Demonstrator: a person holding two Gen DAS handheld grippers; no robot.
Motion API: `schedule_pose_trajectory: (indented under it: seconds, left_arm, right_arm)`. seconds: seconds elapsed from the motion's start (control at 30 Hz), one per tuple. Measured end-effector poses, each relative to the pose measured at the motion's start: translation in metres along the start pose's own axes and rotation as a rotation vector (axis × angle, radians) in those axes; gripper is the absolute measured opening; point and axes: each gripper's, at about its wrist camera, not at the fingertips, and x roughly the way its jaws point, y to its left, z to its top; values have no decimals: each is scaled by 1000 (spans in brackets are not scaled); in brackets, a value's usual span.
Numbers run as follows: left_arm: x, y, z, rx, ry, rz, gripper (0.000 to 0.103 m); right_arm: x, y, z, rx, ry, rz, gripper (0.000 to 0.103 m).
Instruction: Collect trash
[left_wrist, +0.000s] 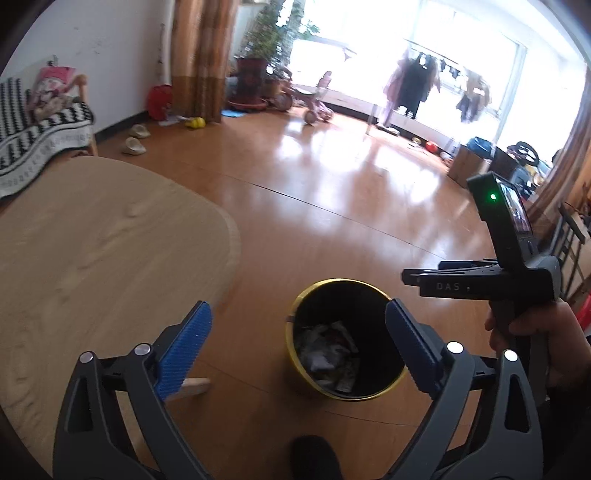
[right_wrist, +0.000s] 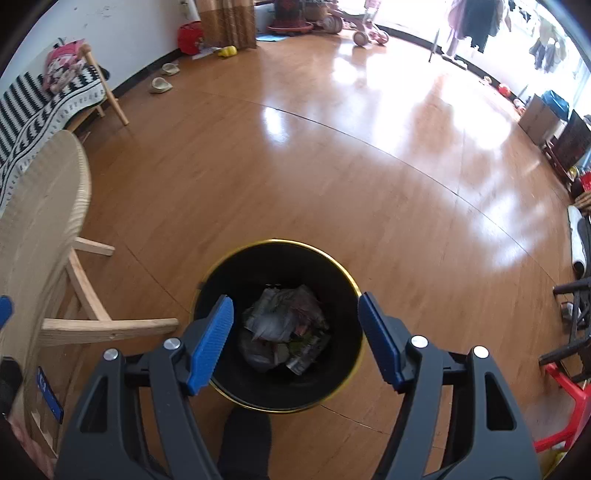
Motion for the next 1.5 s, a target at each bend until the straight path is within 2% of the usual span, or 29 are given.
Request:
schedule_pose_trajectory:
  seconds: [0.07, 0.2, 0.37, 0.47, 0.6, 0.73, 0.9, 0.97, 1.13, 1.5]
  left_arm:
    - [-19, 19, -2, -32, -16, 59, 96]
    - [-65, 80, -15, -141, -10, 260, 96]
    - [-135, 159, -41, -292, -42, 467, 96]
    - [-185, 202, -65, -370, -49, 632, 96]
    - [-242, 243, -92, -478, -86, 736, 96]
    - [-289, 275, -127, -559, -103, 815, 96]
    - [-328, 305, -160, -645, -101, 896, 96]
    - [-336, 311, -172, -669, -99, 907, 96]
    - [-344, 322, -182, -681, -85, 945, 96]
    - [-346, 326, -188, -677, -87, 941, 96]
  right_arm:
    - [-9, 21, 4, -33, -34, 30, 76]
    - [-35, 87, 6, -124, -123, 129, 80]
    - [-68, 202, -4, -276, -202, 299, 86]
    - [-91, 265, -17, -360, -251, 385, 87]
    - [-114, 344, -36, -457, -263, 499, 88]
    - [-125, 413, -69, -570, -253, 548, 89]
    - [-135, 474, -100, -679, -252, 572, 89]
    - [-138, 493, -112, -708, -246, 578, 89]
    - [-138, 514, -121, -731, -234, 595, 89]
    - [-135, 521, -123, -742, -223, 591, 89]
